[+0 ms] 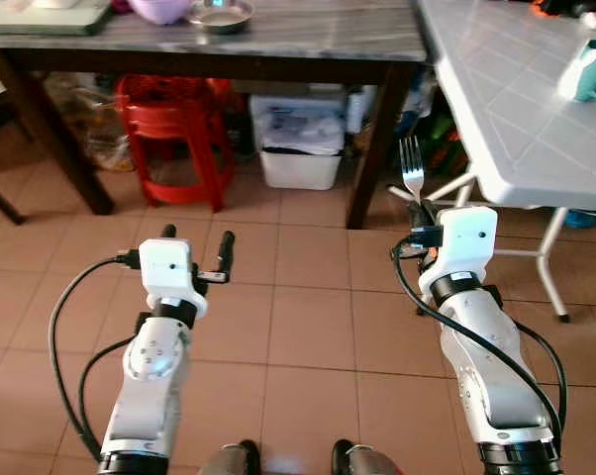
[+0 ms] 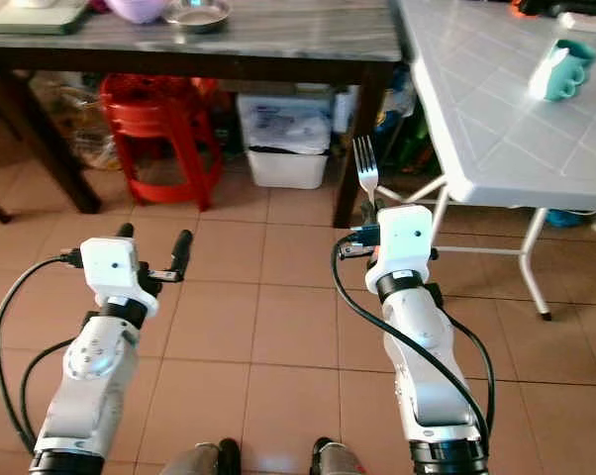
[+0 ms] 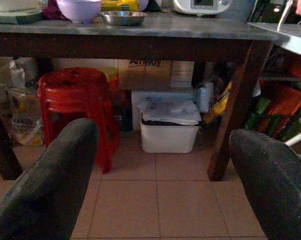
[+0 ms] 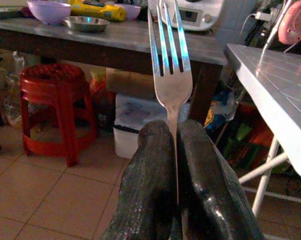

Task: Setting the table

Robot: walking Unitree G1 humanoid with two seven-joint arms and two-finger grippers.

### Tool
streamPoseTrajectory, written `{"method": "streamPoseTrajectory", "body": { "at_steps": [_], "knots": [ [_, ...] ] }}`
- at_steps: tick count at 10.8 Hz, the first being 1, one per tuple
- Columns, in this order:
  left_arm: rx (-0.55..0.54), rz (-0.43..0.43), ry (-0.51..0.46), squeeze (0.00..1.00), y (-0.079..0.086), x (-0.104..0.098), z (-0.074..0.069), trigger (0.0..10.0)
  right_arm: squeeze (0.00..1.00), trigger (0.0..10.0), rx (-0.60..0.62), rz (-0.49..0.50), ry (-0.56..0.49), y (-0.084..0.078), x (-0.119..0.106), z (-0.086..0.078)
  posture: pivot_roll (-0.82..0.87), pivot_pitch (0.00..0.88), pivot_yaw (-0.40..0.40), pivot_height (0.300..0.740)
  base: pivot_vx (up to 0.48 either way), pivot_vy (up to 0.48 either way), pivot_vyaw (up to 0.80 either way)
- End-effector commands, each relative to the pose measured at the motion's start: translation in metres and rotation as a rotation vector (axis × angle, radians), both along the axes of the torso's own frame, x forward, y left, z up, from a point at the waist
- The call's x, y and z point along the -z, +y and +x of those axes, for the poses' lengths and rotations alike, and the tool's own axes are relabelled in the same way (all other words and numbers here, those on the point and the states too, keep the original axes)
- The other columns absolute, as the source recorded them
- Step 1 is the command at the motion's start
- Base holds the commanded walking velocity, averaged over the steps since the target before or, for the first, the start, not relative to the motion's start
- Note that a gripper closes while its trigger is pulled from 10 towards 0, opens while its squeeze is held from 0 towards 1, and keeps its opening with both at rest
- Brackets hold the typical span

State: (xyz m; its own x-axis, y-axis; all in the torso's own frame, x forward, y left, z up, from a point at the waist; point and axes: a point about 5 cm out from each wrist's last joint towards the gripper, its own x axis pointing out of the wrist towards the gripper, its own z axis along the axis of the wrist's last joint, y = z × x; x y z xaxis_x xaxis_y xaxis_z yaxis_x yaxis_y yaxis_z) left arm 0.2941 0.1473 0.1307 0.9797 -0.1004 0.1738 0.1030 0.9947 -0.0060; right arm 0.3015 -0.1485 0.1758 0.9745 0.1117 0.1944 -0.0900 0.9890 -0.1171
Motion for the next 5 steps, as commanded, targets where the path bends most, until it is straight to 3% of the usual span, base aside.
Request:
{"method": "streamPoseTrajectory", "body": {
  "at_steps": [1, 5],
  "knots": [
    [0.018, 0.001, -0.013, 0.00, -0.0030, -0.0012, -0.0019, 10.0, 0.00, 10.0, 0.012, -0.006, -0.011, -0.0046, -0.0013, -0.0017, -0.08, 0.215, -0.025, 0.740, 0.296, 0.000, 0.00],
    [0.035, -0.011, -0.013, 0.00, -0.0052, -0.0010, -0.0018, 10.0, 0.00, 10.0, 0.008, -0.008, -0.019, -0.0040, -0.0027, -0.0002, -0.08, 0.208, -0.023, 0.740, 0.351, 0.000, 0.00]
  ]
}}
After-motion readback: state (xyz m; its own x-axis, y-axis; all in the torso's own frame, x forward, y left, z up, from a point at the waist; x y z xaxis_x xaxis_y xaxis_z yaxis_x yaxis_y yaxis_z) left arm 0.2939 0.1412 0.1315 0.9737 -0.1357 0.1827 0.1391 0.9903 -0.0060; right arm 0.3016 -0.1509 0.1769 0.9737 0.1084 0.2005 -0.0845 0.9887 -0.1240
